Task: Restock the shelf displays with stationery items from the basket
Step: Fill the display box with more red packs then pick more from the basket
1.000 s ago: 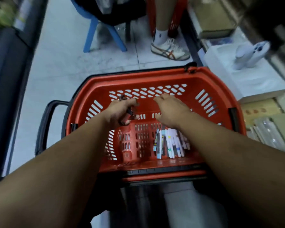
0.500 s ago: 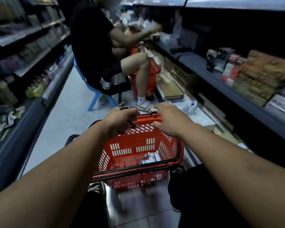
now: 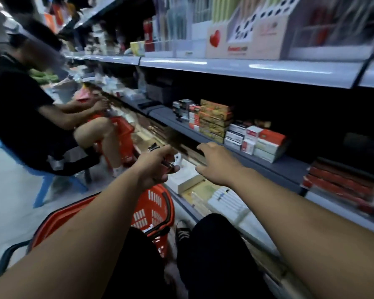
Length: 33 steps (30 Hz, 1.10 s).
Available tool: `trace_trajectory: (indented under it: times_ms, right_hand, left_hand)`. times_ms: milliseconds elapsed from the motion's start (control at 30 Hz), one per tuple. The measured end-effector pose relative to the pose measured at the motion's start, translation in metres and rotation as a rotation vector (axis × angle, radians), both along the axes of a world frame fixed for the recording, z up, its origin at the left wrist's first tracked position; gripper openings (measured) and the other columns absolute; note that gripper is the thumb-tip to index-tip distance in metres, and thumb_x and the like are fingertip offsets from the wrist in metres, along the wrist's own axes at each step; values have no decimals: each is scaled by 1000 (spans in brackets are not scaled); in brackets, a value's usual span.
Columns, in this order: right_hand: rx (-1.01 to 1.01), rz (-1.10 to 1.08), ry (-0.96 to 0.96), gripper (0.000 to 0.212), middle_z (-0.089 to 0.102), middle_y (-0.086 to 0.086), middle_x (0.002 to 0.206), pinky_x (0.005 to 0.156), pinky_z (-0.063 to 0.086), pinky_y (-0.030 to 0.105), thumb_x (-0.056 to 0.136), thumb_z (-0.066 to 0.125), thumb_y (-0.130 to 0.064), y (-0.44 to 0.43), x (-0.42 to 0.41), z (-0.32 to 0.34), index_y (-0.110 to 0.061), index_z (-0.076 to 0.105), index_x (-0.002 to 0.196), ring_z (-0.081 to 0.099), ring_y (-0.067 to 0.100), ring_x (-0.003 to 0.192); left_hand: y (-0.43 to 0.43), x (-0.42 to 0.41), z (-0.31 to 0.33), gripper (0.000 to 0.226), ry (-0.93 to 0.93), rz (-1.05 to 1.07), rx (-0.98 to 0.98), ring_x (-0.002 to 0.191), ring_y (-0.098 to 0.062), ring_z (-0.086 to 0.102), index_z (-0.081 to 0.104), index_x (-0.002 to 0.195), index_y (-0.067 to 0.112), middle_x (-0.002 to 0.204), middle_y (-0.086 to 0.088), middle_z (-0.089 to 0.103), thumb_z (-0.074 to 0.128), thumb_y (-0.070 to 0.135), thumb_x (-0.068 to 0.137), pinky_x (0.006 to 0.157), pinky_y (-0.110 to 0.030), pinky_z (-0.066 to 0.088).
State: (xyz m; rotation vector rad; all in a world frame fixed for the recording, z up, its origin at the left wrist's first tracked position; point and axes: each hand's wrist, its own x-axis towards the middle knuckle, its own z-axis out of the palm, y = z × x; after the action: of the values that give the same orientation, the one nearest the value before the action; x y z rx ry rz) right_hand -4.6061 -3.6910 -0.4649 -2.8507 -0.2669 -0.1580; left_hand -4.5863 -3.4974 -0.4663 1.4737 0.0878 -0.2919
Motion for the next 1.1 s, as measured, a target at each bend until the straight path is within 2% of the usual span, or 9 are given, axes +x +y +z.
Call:
trace_trajectory:
  times_ms: [133, 233, 300, 400, 500, 633, 767, 933, 1100]
  right_hand:
    - [43, -131, -13, 61, 42, 8, 146, 95, 48, 41, 98, 59, -39, -44, -22, 2, -19, 37, 150, 50, 31, 123]
    - [145, -231, -31, 47, 53, 8, 137, 94, 48, 37, 94, 64, -35, -72, -35, 5, -23, 53, 138, 55, 30, 118]
    - [323, -279, -64, 32, 64, 5, 124, 89, 47, 30, 92, 67, -29, -86, -41, 6, -22, 67, 123, 61, 25, 108]
    - [639, -304, -127, 20, 67, -3, 86, 64, 45, 19, 91, 70, -18, -92, -48, 11, -13, 74, 109, 61, 7, 69]
    - [961, -352, -27, 15, 64, 6, 68, 39, 39, 20, 91, 71, -15, -97, -57, 12, -13, 70, 106, 54, 11, 46]
    - [998, -393, 54, 24, 62, 1, 61, 45, 43, 27, 85, 76, -16, -119, -65, -6, -18, 70, 108, 53, 13, 48]
    - [1100, -498, 29, 31, 64, 12, 71, 42, 38, 26, 89, 77, -22, -148, -71, -18, -13, 64, 116, 53, 16, 50]
    - [1161, -479, -55, 41, 63, 1, 79, 41, 37, 24, 84, 77, -1, -180, -71, -19, -16, 67, 121, 55, 10, 47]
    - [1213, -496, -126, 24, 69, 2, 68, 45, 46, 25, 89, 70, 5, -202, -68, -26, -6, 69, 110, 61, 14, 48]
  left_hand:
    - [-49, -2, 3, 6, 19, -156, -21, 65, -18, 70, 59, 97, 15, 79, -1, 53, 62, 18, 94, 38, -14, 24]
    - [-84, -1, 5, 7, 63, -240, -86, 64, -18, 68, 56, 93, 14, 78, -3, 53, 62, 19, 95, 34, -14, 28]
    - [-104, 0, 6, 12, 112, -315, -122, 53, -15, 65, 52, 90, 14, 83, -9, 53, 61, 20, 95, 32, -15, 29]
    - [-129, 0, 2, 17, 170, -430, -157, 49, -11, 64, 52, 98, 12, 86, -11, 53, 63, 24, 94, 32, -15, 32]
    - [-156, -2, -8, 21, 197, -558, -178, 52, -11, 64, 61, 98, 10, 80, -9, 60, 69, 26, 85, 34, -14, 33]
    - [-188, -2, -15, 19, 276, -669, -260, 43, -9, 57, 66, 91, 12, 66, -3, 63, 69, 29, 84, 32, -13, 32]
    - [-219, 0, -14, 27, 290, -818, -160, 46, -13, 63, 77, 76, 11, 64, -9, 64, 65, 30, 91, 31, -18, 41]
    - [-249, 17, -17, 31, 303, -979, -121, 69, -21, 71, 77, 107, 16, 91, -17, 72, 79, 34, 83, 52, -21, 55]
    - [-274, 32, -29, 40, 272, -1060, -97, 72, -19, 70, 75, 109, 16, 91, -12, 70, 81, 46, 83, 48, -18, 46]
